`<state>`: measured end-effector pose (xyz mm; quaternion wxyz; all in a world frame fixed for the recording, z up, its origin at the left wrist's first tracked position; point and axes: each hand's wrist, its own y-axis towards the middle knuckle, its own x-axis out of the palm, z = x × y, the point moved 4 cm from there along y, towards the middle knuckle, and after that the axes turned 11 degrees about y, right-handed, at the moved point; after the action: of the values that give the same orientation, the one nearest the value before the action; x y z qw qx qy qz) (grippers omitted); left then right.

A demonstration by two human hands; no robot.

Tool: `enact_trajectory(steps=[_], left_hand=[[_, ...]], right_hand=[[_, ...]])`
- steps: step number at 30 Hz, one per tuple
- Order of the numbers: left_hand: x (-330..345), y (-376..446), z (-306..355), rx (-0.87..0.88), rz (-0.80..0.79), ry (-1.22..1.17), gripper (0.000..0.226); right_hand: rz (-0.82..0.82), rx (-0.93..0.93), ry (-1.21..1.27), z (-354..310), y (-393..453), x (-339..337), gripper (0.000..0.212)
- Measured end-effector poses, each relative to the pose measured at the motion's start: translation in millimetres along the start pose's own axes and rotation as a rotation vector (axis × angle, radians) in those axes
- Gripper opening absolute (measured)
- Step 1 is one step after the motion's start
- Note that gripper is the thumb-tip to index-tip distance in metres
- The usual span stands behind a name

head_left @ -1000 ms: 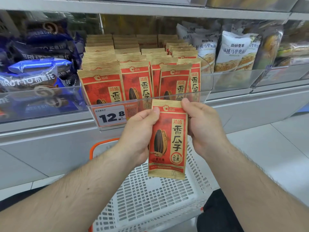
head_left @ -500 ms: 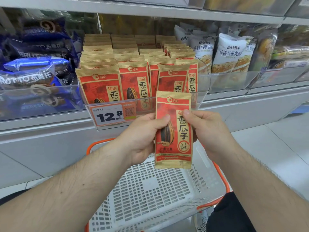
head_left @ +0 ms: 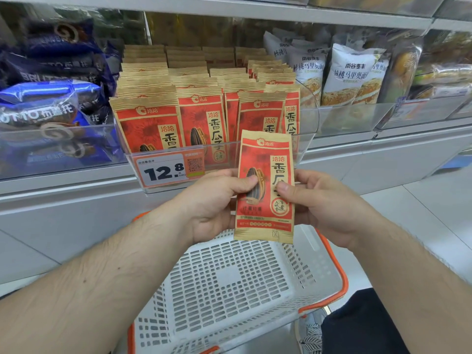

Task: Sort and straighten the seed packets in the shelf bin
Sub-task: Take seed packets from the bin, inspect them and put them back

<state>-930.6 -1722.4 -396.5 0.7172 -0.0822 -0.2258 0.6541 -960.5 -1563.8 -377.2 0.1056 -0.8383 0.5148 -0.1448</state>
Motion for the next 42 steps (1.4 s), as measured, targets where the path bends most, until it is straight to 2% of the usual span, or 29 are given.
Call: enact_trajectory(steps=[4, 7, 13, 17, 21, 24, 26, 28, 30, 33, 36, 38, 42], left_hand=[[-1, 0, -1, 0.016, 0.011, 0.03, 0.028], [1, 2, -4, 0.013, 0.018, 0.033, 0.029], [1, 7, -8, 0.031, 0.032, 0.073, 0.026], [2, 10, -10, 0.146, 0.149, 0.364, 0.027], [16, 5, -14, 0.189, 0.033, 0.381, 0.046], [20, 4, -19, 0.148, -0.006, 0.371, 0.031], [20, 5, -21, 0.086, -0.05, 0.354, 0.024], [19, 6, -23, 0.055, -0.089, 0.363, 0.035], [19, 5, -25, 0.051, -0.125, 0.375, 0.046], [22, 4, -29, 0.04, -0.167, 0.37, 0.049], [24, 5, -27, 0.094, -0.128, 0.315, 0.043], [20, 6, -22, 0.151, -0.083, 0.218, 0.039], [23, 2, -13, 0.221, -0.207, 0.076, 0.016]], right_hand=[[-0.098, 0.03, -0.057, -1, -7, -5, 0.052], [-0.187, 0.049, -0.09, -2, -14, -6, 0.064], [-0.04, 0.048, -0.157, 5, -12, -6, 0.061], [0.066, 0.018, -0.36, 8, -12, 2, 0.061], [0.037, 0.013, -0.492, 10, -18, 12, 0.064], [-0.038, 0.001, -0.591, 7, -21, 14, 0.053], [-0.043, -0.056, -0.58, 2, -22, 10, 0.032], [0.042, -0.157, -0.517, -3, -19, 3, 0.02], [0.146, -0.236, -0.433, -5, -15, -3, 0.028], [0.195, -0.287, -0.44, -6, -10, 0, 0.029], [0.182, -0.285, -0.471, -5, -9, 7, 0.032], [0.137, -0.276, -0.403, -2, -9, 14, 0.033], [0.067, -0.295, -0.238, -3, -7, 21, 0.032]])
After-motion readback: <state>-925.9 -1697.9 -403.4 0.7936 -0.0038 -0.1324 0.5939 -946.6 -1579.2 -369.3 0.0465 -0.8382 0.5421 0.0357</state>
